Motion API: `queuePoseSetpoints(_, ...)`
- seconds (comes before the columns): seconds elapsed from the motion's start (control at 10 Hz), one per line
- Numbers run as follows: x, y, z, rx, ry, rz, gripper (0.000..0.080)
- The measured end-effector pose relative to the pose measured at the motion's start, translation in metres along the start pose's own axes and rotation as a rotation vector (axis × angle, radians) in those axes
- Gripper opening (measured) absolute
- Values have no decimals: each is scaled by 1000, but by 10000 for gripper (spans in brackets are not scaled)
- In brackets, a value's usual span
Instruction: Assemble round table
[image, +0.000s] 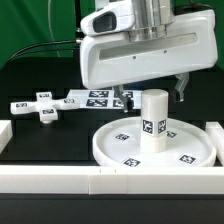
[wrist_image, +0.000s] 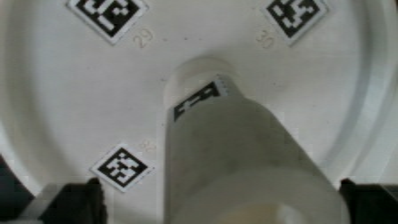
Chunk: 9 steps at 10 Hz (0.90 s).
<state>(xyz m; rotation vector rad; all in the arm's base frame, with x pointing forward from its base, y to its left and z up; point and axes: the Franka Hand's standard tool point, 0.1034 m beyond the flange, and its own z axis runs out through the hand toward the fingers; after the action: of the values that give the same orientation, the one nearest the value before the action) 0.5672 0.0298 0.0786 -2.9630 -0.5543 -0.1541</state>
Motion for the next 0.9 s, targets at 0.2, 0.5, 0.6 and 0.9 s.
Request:
queuePoseSetpoints(0.2, 0, -4, 1, -5, -9, -135, 649)
queuePoseSetpoints(0.5, -1, -1, 1, -8, -15, -301, 649)
queuePoseSetpoints(0.6, -2, 1, 1, -10, -18, -356, 649)
queuePoseSetpoints(0.9, -2, -3, 6, -14, -34, -663, 649)
